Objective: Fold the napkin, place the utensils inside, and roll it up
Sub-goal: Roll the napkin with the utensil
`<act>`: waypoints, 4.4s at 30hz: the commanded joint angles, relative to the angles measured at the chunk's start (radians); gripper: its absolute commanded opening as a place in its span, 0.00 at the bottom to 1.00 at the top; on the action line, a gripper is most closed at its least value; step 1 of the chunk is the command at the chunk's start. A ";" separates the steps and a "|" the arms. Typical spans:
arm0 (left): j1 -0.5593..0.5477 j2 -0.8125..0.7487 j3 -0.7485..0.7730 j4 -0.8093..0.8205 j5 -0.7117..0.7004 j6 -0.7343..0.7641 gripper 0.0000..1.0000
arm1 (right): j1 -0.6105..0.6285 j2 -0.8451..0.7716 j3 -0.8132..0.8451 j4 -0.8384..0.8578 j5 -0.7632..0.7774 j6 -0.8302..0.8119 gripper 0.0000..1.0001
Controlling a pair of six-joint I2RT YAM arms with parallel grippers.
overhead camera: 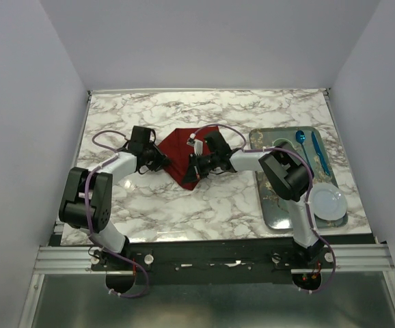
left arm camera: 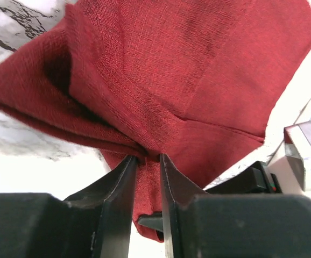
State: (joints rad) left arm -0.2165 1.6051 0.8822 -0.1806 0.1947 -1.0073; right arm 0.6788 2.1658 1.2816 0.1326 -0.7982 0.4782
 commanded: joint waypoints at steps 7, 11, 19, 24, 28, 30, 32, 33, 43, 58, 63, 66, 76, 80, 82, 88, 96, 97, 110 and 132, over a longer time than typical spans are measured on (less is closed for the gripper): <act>-0.020 0.091 0.073 0.010 0.002 0.018 0.26 | -0.005 0.019 0.007 -0.059 0.016 -0.033 0.01; -0.020 0.113 0.075 0.012 -0.008 0.024 0.25 | -0.005 -0.003 0.012 -0.096 0.036 -0.041 0.10; -0.021 0.162 0.064 0.003 -0.032 0.047 0.22 | -0.004 -0.107 0.038 -0.266 0.157 -0.102 0.49; -0.020 0.182 0.057 0.001 -0.034 0.053 0.20 | -0.002 -0.222 0.093 -0.432 0.318 -0.219 0.68; -0.021 0.196 0.061 -0.002 -0.035 0.062 0.20 | 0.036 -0.235 0.137 -0.472 0.410 -0.262 0.73; -0.020 0.200 0.069 -0.005 -0.034 0.064 0.19 | 0.054 -0.232 0.153 -0.473 0.413 -0.263 0.73; -0.020 0.207 0.072 -0.010 -0.032 0.068 0.19 | 0.083 -0.213 0.183 -0.465 0.380 -0.257 0.69; -0.020 0.208 0.073 -0.011 -0.034 0.068 0.18 | 0.093 -0.199 0.197 -0.459 0.351 -0.245 0.64; -0.020 0.230 0.097 -0.040 -0.032 0.087 0.17 | 0.128 -0.116 0.202 -0.427 0.274 -0.240 0.32; -0.018 0.234 0.118 -0.063 -0.028 0.096 0.16 | 0.130 -0.109 0.144 -0.459 0.404 -0.267 0.14; -0.020 0.233 0.120 -0.066 -0.028 0.098 0.16 | 0.119 -0.107 0.137 -0.475 0.519 -0.268 0.09; -0.020 0.236 0.123 -0.066 -0.028 0.101 0.16 | 0.110 -0.098 0.137 -0.478 0.540 -0.277 0.08; -0.018 0.256 0.149 -0.089 -0.028 0.118 0.14 | 0.099 -0.070 0.134 -0.476 0.583 -0.285 0.05; -0.018 0.263 0.153 -0.094 -0.032 0.125 0.13 | 0.100 -0.051 0.119 -0.459 0.615 -0.279 0.03; -0.017 0.269 0.153 -0.097 -0.032 0.131 0.13 | 0.100 -0.043 0.107 -0.456 0.642 -0.285 0.03; -0.014 0.299 0.164 -0.102 -0.032 0.141 0.12 | 0.100 -0.023 0.105 -0.462 0.685 -0.296 0.03; -0.014 0.309 0.170 -0.100 -0.026 0.141 0.10 | 0.099 -0.103 0.202 -0.491 0.562 -0.288 0.20; -0.014 0.309 0.170 -0.102 -0.026 0.141 0.10 | 0.100 -0.106 0.217 -0.490 0.553 -0.283 0.21; -0.014 0.302 0.169 -0.102 -0.018 0.139 0.09 | 0.100 0.061 0.447 -0.485 0.410 -0.230 0.13; -0.014 0.296 0.172 -0.105 -0.018 0.142 0.09 | 0.077 0.080 0.430 -0.452 0.475 -0.217 0.07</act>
State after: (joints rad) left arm -0.2302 1.8442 1.0801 -0.2096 0.2329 -0.9020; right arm 0.7757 2.2520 1.7164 -0.3374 -0.3412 0.2466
